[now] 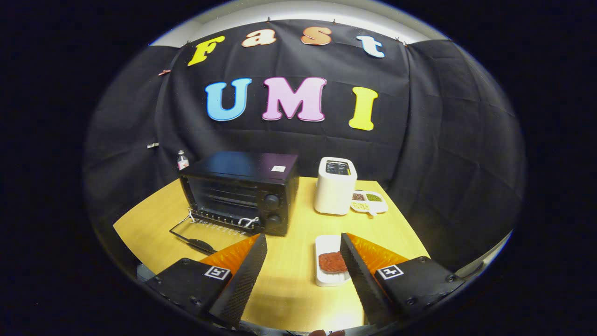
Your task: Open the toaster oven, put the food inside, and close the toaster oven door.
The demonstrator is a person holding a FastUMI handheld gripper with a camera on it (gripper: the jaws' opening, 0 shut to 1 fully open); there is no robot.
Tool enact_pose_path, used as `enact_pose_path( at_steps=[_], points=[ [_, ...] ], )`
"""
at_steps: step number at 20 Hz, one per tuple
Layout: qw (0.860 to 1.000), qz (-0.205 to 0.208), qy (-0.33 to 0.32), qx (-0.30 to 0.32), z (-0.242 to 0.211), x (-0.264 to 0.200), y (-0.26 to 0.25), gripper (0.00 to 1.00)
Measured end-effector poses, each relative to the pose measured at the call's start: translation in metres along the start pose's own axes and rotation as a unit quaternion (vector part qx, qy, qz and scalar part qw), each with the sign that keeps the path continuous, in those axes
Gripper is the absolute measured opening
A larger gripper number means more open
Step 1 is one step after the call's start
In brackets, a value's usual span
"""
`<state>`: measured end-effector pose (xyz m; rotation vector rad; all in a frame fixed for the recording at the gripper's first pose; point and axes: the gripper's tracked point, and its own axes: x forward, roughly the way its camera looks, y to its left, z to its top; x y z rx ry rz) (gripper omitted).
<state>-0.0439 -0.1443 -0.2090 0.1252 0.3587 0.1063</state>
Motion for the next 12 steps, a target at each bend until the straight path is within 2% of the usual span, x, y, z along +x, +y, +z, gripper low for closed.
enact_pose_path(
  at_steps=[5,12],
  points=[
    [0.996,-0.010,0.029,0.081,-0.032,0.025,-0.070,0.97],
    [0.978,0.025,0.088,0.189,-0.091,0.084,-0.097,0.99]
  ],
)
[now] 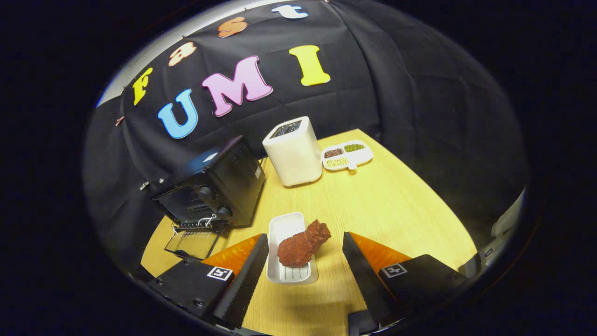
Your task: Open the toaster oven, put the food inside, and close the toaster oven door.
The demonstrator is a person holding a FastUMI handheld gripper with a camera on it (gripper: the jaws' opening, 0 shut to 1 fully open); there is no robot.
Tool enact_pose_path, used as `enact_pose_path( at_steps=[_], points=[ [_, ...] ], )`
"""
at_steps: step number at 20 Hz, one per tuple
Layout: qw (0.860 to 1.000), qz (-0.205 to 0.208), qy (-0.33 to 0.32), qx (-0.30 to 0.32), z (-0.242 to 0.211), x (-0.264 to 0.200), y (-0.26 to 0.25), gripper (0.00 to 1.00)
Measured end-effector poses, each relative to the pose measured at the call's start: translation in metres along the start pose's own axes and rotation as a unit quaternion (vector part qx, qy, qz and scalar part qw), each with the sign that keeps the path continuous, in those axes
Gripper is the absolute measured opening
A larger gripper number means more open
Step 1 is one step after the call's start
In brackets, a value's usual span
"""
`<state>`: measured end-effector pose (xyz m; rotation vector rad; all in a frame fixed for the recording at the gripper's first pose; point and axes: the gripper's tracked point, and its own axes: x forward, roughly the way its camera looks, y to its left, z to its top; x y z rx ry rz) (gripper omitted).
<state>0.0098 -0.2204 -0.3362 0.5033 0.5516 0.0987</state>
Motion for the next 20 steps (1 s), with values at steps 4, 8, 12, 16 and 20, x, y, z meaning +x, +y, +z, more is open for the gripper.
enact_pose_path(
  at_steps=[4,8,12,16,20],
  points=[
    [0.999,0.022,0.029,0.036,-0.010,0.028,-0.004,0.97],
    [0.994,0.044,0.069,0.071,-0.023,0.042,0.008,0.72],
    [0.986,0.060,0.095,0.121,-0.019,0.043,0.015,0.28],
    [0.990,0.040,0.078,0.107,-0.012,0.043,0.014,0.14],
    [0.993,0.010,0.050,0.104,0.006,0.036,0.012,0.14]
  ],
)
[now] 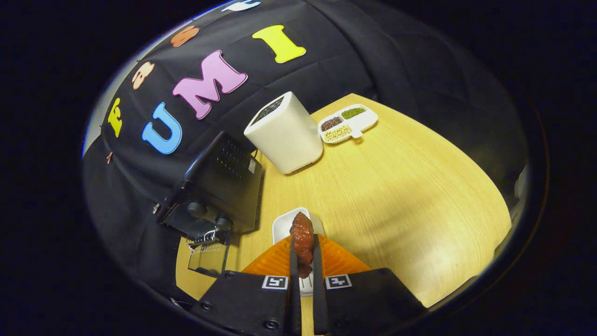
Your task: Open the toaster oven, put the food inside, and close the toaster oven door.
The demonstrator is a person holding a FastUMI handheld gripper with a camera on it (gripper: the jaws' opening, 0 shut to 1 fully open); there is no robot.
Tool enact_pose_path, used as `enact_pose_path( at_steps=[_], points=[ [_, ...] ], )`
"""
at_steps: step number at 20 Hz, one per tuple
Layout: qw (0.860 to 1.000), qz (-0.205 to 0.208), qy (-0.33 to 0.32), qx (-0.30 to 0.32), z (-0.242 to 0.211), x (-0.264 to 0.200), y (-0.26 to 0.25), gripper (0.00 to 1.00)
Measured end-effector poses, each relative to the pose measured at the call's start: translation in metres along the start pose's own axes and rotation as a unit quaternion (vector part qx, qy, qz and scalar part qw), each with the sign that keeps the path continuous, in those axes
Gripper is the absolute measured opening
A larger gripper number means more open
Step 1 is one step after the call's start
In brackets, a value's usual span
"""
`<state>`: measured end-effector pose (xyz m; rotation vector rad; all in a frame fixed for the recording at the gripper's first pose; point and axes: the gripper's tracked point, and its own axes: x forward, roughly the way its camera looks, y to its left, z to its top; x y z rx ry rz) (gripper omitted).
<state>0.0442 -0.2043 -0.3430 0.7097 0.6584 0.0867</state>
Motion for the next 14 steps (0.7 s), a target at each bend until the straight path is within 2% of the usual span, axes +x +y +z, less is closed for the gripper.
enact_pose_path(
  at_steps=[4,8,11,14],
  points=[
    [0.999,-0.017,-0.046,0.002,0.026,-0.023,0.023,0.14],
    [0.997,0.000,-0.083,0.001,0.035,-0.044,0.085,0.14],
    [0.996,0.019,-0.090,0.006,0.020,-0.044,0.140,0.14],
    [0.996,0.044,-0.073,0.001,-0.018,-0.030,0.197,0.14]
  ],
)
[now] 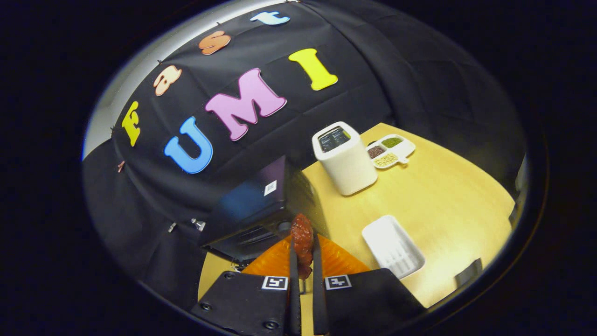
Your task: Open the toaster oven, put the food inside, and close the toaster oven door.
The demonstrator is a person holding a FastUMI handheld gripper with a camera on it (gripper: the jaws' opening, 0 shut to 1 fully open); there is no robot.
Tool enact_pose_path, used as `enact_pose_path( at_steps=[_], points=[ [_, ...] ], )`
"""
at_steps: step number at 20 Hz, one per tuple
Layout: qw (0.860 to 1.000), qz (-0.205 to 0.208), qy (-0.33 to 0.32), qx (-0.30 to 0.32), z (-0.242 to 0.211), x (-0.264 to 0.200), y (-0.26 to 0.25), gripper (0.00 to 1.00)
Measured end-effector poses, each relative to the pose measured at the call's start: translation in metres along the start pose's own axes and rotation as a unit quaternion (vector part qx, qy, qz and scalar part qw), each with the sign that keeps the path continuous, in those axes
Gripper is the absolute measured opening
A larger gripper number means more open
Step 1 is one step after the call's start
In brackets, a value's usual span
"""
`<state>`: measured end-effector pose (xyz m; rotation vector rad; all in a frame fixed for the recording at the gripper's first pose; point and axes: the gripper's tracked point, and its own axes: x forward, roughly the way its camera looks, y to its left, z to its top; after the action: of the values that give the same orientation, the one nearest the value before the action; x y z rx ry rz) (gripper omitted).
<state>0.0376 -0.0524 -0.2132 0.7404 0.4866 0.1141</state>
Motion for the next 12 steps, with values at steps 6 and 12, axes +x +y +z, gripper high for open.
enact_pose_path(
  at_steps=[6,12],
  points=[
    [0.997,0.058,0.048,0.028,-0.084,0.057,0.098,0.14],
    [0.989,0.098,0.080,0.079,-0.123,0.129,0.139,0.14]
  ],
)
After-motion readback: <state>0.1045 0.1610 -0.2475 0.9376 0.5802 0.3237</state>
